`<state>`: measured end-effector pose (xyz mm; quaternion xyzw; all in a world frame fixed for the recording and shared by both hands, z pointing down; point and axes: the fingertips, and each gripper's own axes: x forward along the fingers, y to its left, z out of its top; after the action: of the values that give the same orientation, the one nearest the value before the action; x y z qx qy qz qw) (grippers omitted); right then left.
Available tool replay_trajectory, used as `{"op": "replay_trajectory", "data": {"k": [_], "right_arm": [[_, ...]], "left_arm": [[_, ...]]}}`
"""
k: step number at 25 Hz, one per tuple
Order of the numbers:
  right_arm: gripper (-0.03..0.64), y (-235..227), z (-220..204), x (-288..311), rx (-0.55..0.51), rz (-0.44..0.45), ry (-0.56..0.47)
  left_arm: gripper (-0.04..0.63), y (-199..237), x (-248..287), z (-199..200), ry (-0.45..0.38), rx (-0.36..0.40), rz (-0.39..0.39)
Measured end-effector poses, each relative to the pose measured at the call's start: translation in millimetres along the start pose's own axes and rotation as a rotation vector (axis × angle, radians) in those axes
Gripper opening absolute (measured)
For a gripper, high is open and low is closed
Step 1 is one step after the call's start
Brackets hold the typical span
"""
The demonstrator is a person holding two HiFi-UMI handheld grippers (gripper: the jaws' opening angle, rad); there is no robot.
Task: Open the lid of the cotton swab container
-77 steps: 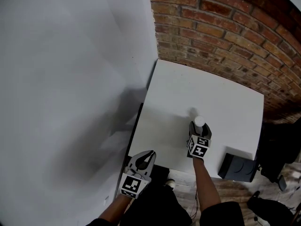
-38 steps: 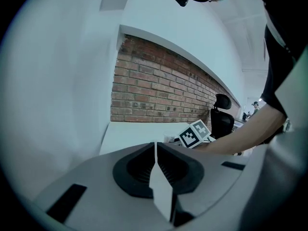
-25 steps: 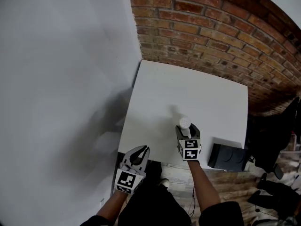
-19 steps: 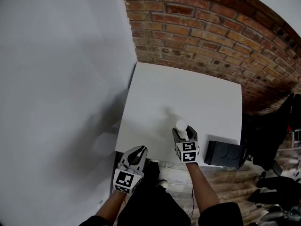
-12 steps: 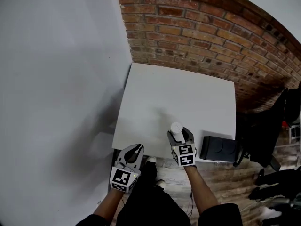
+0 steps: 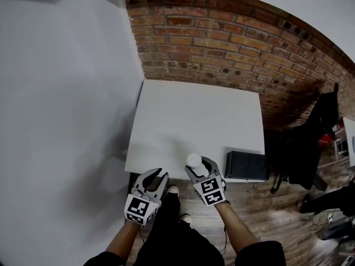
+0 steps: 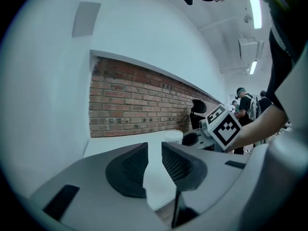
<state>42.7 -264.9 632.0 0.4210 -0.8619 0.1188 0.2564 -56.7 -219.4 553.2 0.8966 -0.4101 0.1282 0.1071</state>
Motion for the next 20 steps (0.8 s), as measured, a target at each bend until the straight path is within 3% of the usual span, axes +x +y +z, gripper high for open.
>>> {"op": "replay_trajectory", "data": {"k": [8,20], "right_arm": [[0.256,23.3,-0.4,-50.1,-0.103,0.015,-0.007],[0.256,82.6,-8.3,-96.6,-0.294,0.058,0.011]], "left_arm": [[0.131,-47.6,-14.6,28.7,-0.034,0.011,-0.076],[0.262,-116.8,-27.8,22.2,0.068,0.015,-0.27]]}}
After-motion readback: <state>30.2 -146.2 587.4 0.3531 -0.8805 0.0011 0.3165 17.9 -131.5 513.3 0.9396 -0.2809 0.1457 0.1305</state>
